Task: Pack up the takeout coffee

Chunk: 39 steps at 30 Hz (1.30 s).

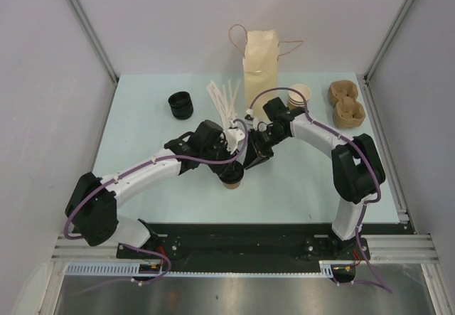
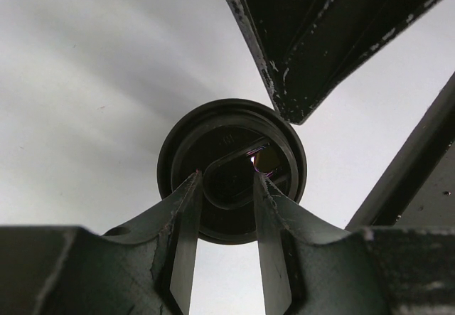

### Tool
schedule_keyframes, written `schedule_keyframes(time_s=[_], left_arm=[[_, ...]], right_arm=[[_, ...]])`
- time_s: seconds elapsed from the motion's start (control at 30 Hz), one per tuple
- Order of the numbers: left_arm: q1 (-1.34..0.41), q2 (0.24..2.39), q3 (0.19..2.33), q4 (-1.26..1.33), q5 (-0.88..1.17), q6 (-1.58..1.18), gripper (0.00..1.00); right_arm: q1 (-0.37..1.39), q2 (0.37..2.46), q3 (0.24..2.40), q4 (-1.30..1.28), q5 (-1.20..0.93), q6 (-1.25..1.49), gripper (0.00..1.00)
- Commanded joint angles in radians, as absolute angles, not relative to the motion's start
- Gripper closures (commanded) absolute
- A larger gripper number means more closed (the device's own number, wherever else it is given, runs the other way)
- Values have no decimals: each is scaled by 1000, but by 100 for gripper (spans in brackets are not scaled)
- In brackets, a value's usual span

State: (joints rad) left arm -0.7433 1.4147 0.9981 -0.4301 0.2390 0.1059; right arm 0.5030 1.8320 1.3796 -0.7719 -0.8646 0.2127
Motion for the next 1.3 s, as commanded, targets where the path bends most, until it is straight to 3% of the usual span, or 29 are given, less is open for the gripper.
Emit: schedule_keyframes(time_s=[0.0, 0.4, 0.63, 1.2, 1.23, 1.27], left_arm=[[-750, 1443, 999, -511, 230, 112, 60], [-750, 1439, 988, -506, 232, 112, 60], [-750, 1437, 1005, -508, 248, 109, 58], [-750, 1356, 1158, -586, 242, 113, 31], [-750, 1356, 1157, -591, 242, 114, 22], [-750, 1358, 1155, -592, 235, 115, 20]], right_arm=[[523, 1812, 1341, -759, -855, 210, 80], [525, 1882, 1301, -739, -818, 186, 85], [488, 1806, 1301, -726, -934, 201, 76], [420, 1735, 1299, -678, -982, 241, 54], [408, 1730, 1301, -678, -983, 244, 52], [402, 1723, 1301, -673, -985, 247, 50]])
